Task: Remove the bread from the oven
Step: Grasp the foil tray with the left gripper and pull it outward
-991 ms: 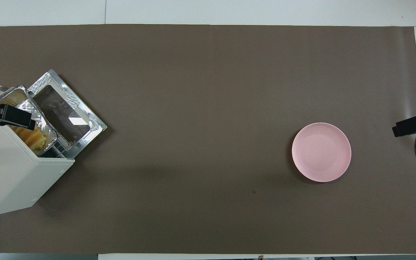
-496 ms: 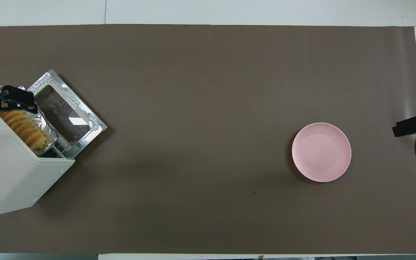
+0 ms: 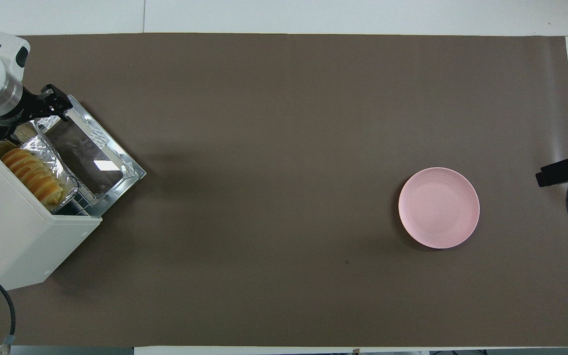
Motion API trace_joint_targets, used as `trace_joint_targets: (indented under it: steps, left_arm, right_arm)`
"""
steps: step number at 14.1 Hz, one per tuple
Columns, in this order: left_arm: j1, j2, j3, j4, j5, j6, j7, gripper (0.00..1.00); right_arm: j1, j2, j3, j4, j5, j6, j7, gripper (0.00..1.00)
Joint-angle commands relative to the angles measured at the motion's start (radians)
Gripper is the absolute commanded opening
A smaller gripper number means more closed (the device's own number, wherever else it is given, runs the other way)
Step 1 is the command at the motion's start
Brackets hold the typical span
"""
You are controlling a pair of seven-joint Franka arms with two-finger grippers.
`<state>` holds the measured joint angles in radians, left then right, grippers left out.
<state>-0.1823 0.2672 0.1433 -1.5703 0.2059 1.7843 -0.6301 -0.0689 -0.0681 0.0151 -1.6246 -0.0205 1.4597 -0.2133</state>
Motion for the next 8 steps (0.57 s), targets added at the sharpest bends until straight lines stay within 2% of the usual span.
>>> trace_joint_targets:
  steps: [1, 4, 8]
  left_arm:
    - [0.037, -0.014, -0.001, -0.056, 0.024, 0.090, -0.069, 1.00]
    - [0.035, -0.029, -0.001, -0.166, 0.024, 0.179, -0.132, 1.00]
    - [0.024, -0.031, -0.001, -0.238, 0.024, 0.225, -0.198, 1.00]
  right_arm:
    - [-0.008, -0.013, 0.008, -0.015, -0.009, -0.007, 0.012, 1.00]
    - [-0.008, -0.013, 0.008, -0.015, -0.009, -0.007, 0.011, 1.00]
    - [-0.006, -0.015, 0.009, -0.015, -0.009, -0.007, 0.011, 1.00]
